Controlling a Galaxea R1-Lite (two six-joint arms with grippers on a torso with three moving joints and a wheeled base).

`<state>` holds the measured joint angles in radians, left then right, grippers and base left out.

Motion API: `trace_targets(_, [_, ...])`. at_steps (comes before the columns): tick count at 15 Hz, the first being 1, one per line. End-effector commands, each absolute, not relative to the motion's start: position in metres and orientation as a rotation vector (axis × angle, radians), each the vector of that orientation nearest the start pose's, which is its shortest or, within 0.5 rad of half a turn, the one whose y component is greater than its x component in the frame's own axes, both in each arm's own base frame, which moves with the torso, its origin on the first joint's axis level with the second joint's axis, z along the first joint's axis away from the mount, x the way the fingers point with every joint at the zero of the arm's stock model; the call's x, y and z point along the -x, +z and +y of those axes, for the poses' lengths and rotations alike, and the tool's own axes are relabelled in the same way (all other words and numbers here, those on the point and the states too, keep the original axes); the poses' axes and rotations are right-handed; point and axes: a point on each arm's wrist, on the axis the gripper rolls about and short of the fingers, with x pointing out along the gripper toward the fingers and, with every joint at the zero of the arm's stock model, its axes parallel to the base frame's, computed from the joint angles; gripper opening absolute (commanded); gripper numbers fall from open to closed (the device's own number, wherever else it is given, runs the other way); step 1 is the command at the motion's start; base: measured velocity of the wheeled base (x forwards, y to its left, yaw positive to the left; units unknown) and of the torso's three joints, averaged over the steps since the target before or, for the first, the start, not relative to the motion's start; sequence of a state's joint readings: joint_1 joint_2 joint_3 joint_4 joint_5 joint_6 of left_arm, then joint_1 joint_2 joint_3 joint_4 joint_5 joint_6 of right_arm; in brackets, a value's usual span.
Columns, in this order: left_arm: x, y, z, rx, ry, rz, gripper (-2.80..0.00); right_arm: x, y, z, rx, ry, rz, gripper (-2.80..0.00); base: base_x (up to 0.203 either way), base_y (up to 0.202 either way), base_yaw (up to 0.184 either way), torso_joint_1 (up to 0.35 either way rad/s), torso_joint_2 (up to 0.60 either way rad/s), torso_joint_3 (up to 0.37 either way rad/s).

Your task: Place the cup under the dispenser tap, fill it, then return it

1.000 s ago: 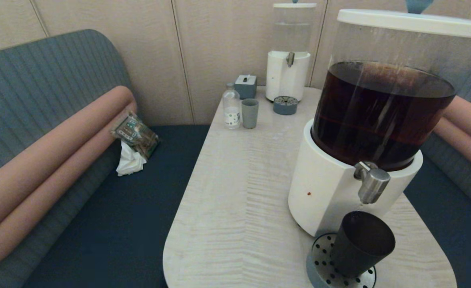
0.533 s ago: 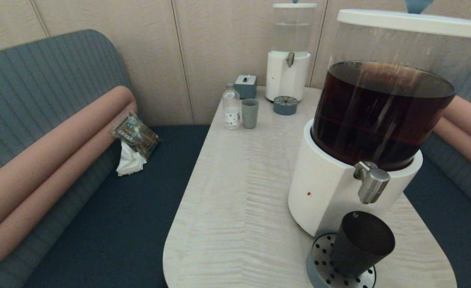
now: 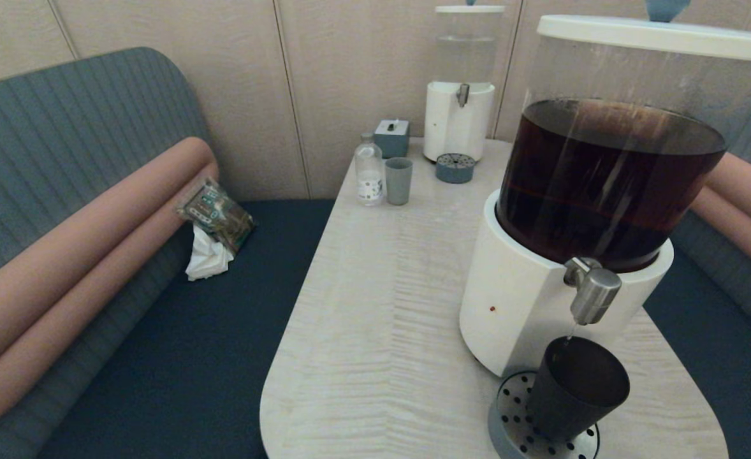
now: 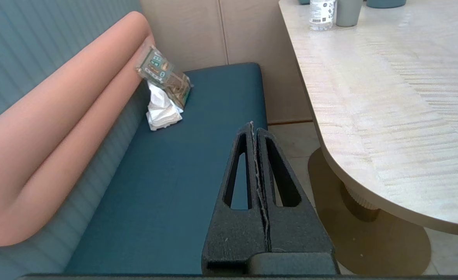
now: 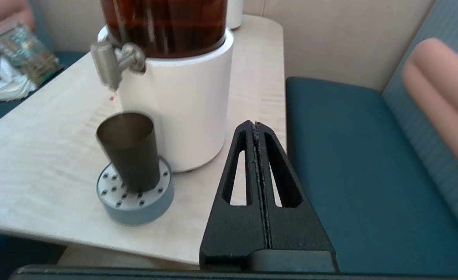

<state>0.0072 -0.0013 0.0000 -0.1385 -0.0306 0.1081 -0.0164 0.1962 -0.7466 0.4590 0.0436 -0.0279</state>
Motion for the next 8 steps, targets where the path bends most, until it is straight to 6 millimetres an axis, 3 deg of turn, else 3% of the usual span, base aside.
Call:
trace_targets(1, [0.020,0.079,-0.001,-0.111,-0.018,-0.101,-2.80,0.089,0.218,0.001,0.030,0.039,-0.097,-2.80,0.000,0.000,0.000,0.000,0.00,0.000])
trace_targets(8, [0.020,0.079,-0.001,-0.111,-0.018,-0.101,-2.80,0.091,0.189,0.001,0.032,0.040,-0.088,-2.80,0.000,0.000,0.000,0.000,0.00,0.000])
